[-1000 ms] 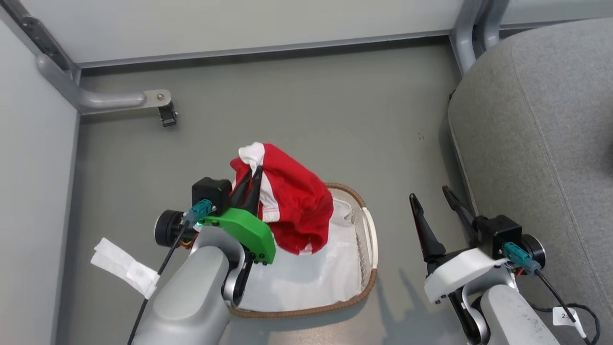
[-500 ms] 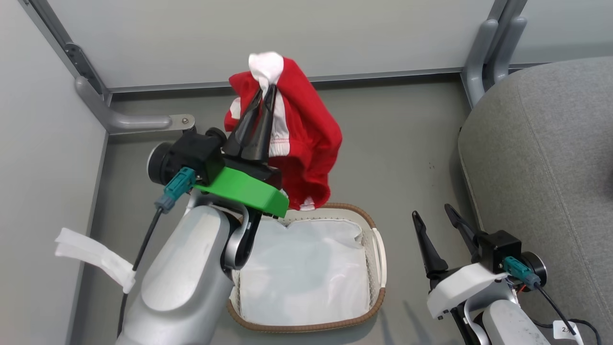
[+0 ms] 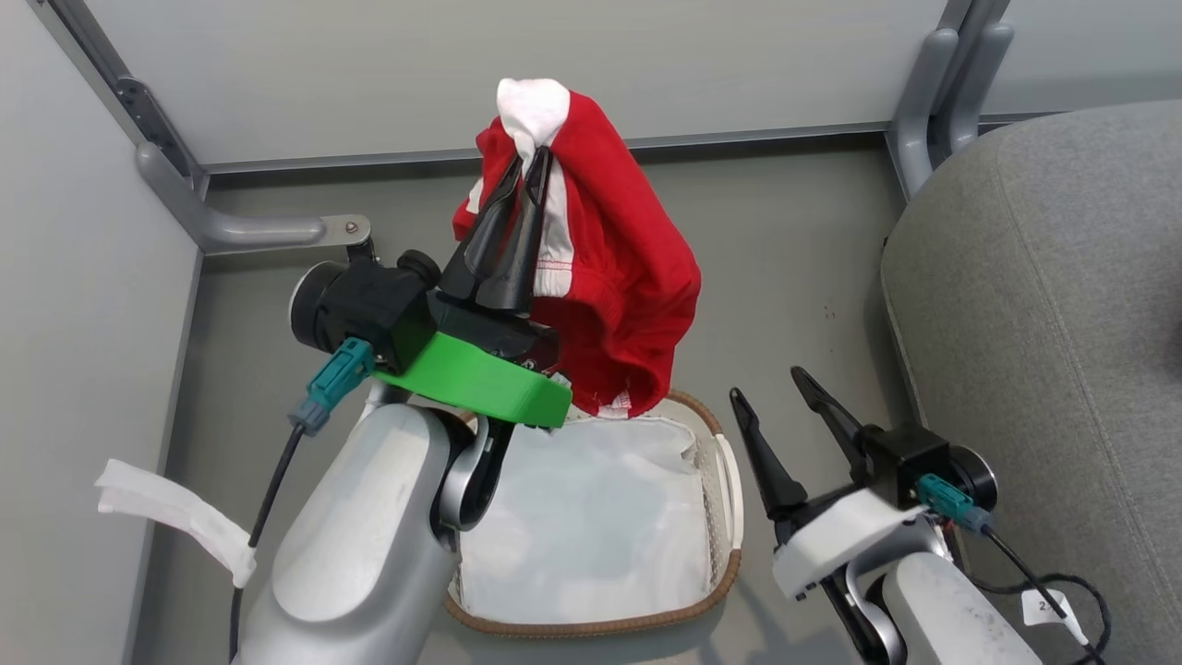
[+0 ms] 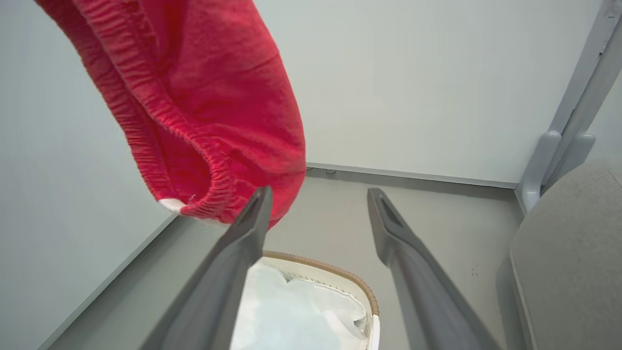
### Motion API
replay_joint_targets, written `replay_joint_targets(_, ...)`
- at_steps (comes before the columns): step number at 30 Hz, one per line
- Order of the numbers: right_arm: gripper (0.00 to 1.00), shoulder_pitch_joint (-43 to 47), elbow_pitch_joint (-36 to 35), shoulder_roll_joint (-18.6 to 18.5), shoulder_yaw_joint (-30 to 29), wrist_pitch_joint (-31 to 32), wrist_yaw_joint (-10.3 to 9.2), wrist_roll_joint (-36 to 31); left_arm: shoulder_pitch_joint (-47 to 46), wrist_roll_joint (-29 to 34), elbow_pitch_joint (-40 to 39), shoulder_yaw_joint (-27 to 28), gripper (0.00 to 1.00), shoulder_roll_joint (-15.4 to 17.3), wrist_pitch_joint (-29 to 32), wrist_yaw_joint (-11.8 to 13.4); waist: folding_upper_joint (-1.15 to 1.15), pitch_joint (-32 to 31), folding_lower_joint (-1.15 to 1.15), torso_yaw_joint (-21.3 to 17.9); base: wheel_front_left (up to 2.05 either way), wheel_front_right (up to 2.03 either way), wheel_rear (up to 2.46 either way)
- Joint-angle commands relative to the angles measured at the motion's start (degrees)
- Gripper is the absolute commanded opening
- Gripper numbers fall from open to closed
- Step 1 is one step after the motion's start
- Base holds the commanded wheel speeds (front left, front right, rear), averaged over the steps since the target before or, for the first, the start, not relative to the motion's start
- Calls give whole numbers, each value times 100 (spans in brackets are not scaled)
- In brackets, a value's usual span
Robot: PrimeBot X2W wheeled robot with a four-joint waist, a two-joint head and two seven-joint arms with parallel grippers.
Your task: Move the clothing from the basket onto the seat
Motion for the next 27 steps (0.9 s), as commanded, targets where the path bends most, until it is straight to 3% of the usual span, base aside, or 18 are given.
replay_joint_targets(1,100,-137,-33,-42,77,-10,-8,27,123,0,6,-4,0,16,-3,-35,0,10,0,-2,0,0,0)
replay_joint_targets(13,100,-1365,-32,-161,1024,-10,-7,37,210,-172,141,-295,0,17,-4,-56,0,105,0,41,0,0,0)
replay_joint_targets(27,100,-2259,1332,-195,1980,-10,-7,572,61,-426,50,-924,0,16,-3,-100,0,144,0,324,0,0,0)
